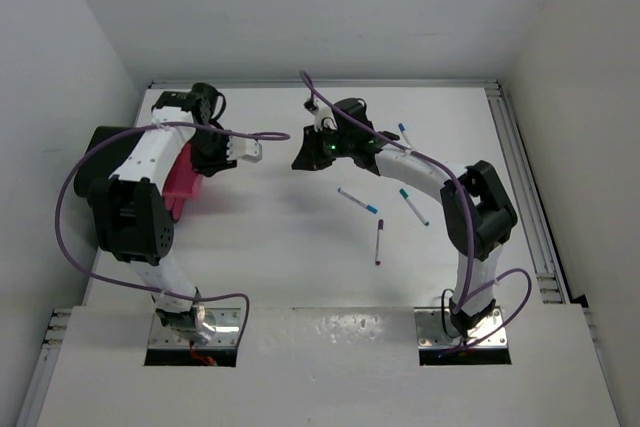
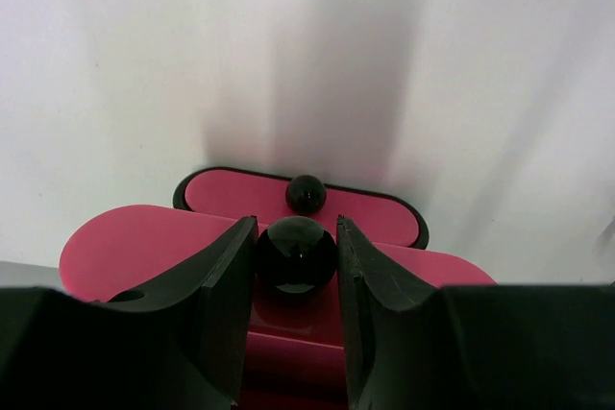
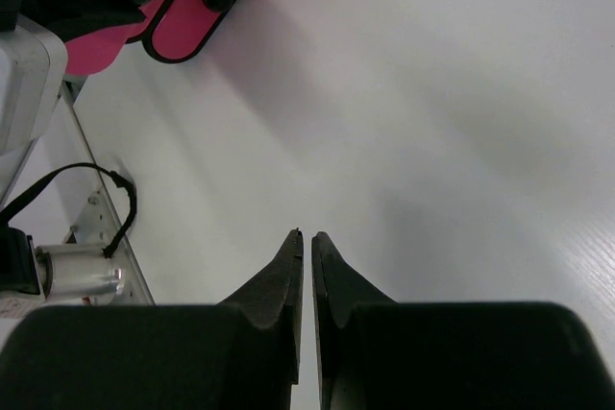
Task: Sort the stationery into containers
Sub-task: Open the drawer in the storage box.
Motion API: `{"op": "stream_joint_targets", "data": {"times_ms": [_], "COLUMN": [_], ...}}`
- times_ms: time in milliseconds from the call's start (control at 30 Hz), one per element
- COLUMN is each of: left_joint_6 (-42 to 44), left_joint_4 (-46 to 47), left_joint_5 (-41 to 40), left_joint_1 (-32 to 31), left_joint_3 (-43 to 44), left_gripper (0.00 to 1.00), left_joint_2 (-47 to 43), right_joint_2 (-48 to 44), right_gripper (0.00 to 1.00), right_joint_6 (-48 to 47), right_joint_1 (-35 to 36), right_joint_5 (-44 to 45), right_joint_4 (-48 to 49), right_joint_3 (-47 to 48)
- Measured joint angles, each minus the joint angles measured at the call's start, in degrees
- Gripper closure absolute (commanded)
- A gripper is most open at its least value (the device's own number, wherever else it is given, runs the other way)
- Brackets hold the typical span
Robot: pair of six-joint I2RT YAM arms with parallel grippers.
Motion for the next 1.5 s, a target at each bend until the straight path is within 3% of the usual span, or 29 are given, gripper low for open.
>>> {"op": "stream_joint_targets", "data": {"times_ms": [300, 367, 533, 667, 700, 867, 900, 1067, 1233, 1500], "left_joint_6": [-1.70, -1.97, -2.38, -2.10, -2.14, -3.74, -4.33, -7.85, -17.22, -34.69], "left_joint_4": [1.07, 1.38, 2.23, 4.22, 4.70, 7.04, 7.04, 7.50, 12.61, 20.02], "left_joint_5": [0.42, 0.48, 0.46, 1.09, 1.25, 2.60, 3.02, 6.64, 14.23, 19.87], "left_joint_1": [-1.53, -1.84, -2.45, -2.60, -2.60, -3.10, -3.32, -3.87, -3.50, -3.69], "left_joint_3": [-0.04, -0.15, -0.70, -0.85, -0.85, -0.63, -0.20, 5.44, 13.29, 13.68], "left_gripper": [0.90, 0.84, 0.54, 0.43, 0.19, 0.11, 0.02, 0.00, 0.00, 0.00], "left_joint_2": [0.09, 0.09, 0.13, 0.13, 0.11, 0.09, 0.09, -0.52, -5.70, -17.40], "right_joint_2": [-0.02, -0.02, -0.02, -0.02, -0.02, -0.04, -0.13, -1.73, -4.26, -10.71], "right_gripper": [0.94, 0.93, 0.80, 0.70, 0.68, 0.59, 0.59, 0.58, 0.60, 0.76], "right_joint_6": [0.00, 0.00, 0.07, 0.02, -0.02, -0.09, -0.15, -1.44, -6.62, -19.96], "right_joint_1": [-0.13, -0.24, -0.50, -0.66, -0.66, -0.68, -0.68, -0.98, -2.67, -6.03], "right_joint_5": [-0.02, -0.04, -0.04, -0.04, -0.04, 0.02, 0.04, 0.48, 3.34, 10.14], "right_joint_4": [-0.02, -0.02, -0.02, -0.07, -0.07, -0.20, -0.31, -2.38, -5.97, -15.43], "right_joint_3": [0.00, 0.00, 0.00, 0.00, 0.00, -0.02, -0.09, -0.76, -0.79, -5.01]}}
